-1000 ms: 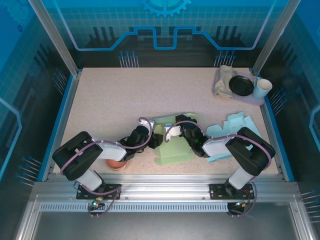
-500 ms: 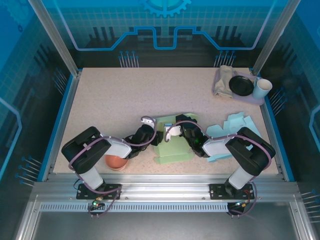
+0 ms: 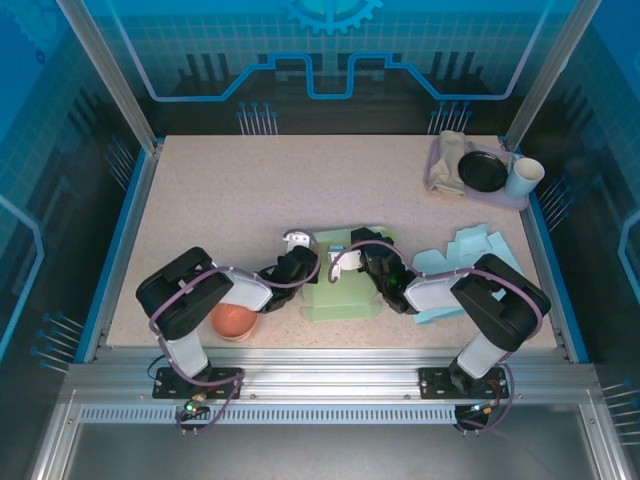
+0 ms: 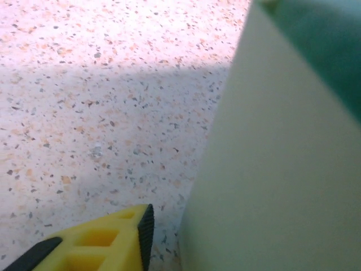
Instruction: Fold the paper box
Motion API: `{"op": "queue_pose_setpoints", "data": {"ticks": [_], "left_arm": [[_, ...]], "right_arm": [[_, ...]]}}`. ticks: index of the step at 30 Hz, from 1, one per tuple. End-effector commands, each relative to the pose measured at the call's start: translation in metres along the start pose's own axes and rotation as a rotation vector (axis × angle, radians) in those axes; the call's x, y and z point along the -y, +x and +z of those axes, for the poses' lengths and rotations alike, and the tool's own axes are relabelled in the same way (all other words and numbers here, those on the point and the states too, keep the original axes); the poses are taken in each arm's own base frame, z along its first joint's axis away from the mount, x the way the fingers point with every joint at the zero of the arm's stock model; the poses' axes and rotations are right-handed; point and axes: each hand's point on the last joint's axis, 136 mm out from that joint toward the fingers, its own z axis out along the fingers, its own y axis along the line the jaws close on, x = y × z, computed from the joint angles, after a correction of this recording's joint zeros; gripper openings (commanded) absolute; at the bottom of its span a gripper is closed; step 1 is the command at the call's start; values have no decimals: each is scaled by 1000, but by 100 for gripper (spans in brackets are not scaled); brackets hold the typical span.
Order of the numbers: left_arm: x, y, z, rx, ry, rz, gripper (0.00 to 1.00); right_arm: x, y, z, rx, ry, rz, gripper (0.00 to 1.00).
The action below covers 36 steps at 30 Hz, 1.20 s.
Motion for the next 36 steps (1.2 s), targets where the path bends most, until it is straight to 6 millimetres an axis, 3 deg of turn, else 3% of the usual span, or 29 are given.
{"op": "queue_pose_setpoints", "data": {"ticks": [1,7,14,19,25,36], "left_arm": [[-65,4,-3,19,-334,-54,27],[-99,4,-11,20,-507,-93,19],[-105,8,-2,-11,-561,-77,16],[-78,14,15,-55,-401,-55,21],[-43,13,19,-90,-185,-8,31],[-24,4,3,-90,-48,16,41]], "right_arm": [[-14,4,3,-29,-45,-36,0],[-10,11,5,-61,-33,-19,0],[-12,11,6,-65,-48,-13,0],[-16,8,6,-48,-80,7,0],[-18,10,8,-53,-90,16,0],[-21,13,10,-66,-98,21,0]]}}
